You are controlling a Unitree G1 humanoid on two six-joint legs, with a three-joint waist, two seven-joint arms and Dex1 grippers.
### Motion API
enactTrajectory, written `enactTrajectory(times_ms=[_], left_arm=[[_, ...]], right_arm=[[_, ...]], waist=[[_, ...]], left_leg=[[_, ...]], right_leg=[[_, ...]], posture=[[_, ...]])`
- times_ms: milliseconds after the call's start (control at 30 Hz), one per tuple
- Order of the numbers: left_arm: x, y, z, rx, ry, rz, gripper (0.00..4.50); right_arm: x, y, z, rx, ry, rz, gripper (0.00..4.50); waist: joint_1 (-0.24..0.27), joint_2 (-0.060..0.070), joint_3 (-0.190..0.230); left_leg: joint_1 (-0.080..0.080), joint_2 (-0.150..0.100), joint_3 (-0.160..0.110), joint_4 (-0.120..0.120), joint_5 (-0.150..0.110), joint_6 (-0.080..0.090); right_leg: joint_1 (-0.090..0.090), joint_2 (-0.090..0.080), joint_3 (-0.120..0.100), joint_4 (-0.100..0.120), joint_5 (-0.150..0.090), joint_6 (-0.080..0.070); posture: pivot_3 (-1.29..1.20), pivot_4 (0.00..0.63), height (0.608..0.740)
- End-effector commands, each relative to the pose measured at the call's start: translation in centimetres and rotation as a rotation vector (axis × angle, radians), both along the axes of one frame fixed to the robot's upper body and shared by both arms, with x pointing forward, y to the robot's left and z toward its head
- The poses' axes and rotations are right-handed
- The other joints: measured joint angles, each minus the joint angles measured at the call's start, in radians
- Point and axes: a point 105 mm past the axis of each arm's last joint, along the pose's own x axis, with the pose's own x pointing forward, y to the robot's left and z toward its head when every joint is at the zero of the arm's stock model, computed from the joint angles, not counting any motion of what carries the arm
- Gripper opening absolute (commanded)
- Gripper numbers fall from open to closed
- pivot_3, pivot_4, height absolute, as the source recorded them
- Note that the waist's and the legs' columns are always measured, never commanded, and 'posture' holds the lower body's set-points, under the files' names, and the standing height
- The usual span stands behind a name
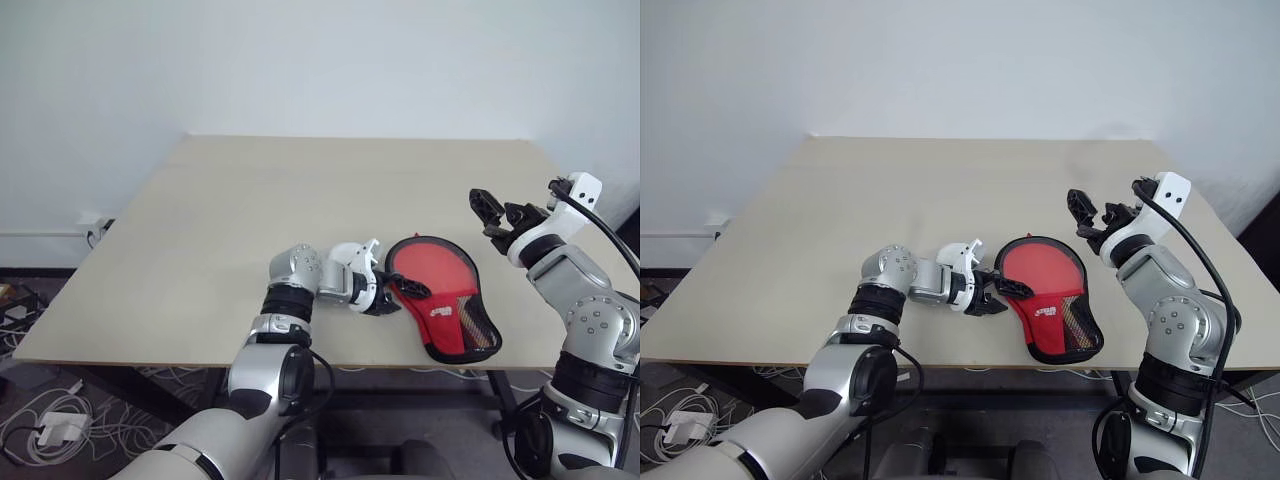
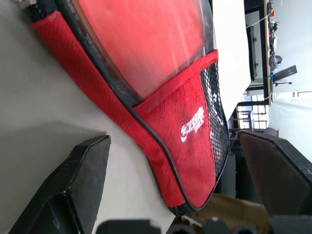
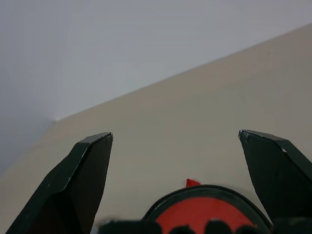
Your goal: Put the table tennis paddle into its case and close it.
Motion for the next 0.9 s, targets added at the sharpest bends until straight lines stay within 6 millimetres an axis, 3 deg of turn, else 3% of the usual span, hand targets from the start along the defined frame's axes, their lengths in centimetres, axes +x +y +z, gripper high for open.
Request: enactTrajectory(times_ms=[33, 433, 633, 900], left_arm=[[-1.0, -3.8, 1.6, -0.067, -0.017, -0.067, 4.46], [-4.7, -6.0, 0.8, -0.087, 0.054, -0.215, 4.46], [-4.8, -5.8, -0.1, -0.004, -0.001, -0.224, 4.46], [-5.9, -7.2, 0.8, -0.109, 0.041, -0.253, 4.46]], right_arm=[[0.0, -0.2, 1.4, -0.002, -0.056, -0.011, 4.5], [0.1, -0.4, 1.3, 0.009, -0.057, -0.027, 4.5], [0.1, -0.8, 1.3, 0.03, -0.065, -0.047, 4.5], [0.3, -0.8, 1.1, 0.013, -0.059, -0.05, 4.5]], waist=[[0.0, 0.0, 0.0], [0.001, 0.0, 0.0], [0.0, 0.0, 0.0], [0.0, 0.0, 0.0]], left_leg=[[0.0, 0.0, 0.0, 0.0, 0.0, 0.0], [0.0, 0.0, 0.0, -0.001, 0.0, 0.0], [0.0, 0.0, 0.0, -0.002, 0.0, 0.0], [0.0, 0.0, 0.0, -0.002, 0.0, 0.0]], right_leg=[[0.0, 0.0, 0.0, 0.0, 0.0, 0.0], [-0.001, 0.0, 0.0, 0.0, 0.0, 0.0], [-0.001, 0.0, 0.0, -0.001, 0.0, 0.0], [-0.001, 0.0, 0.0, -0.001, 0.0, 0.0]], posture=[[0.0, 0.0, 0.74], [0.0, 0.0, 0.74], [0.0, 0.0, 0.74], [0.0, 0.0, 0.74]])
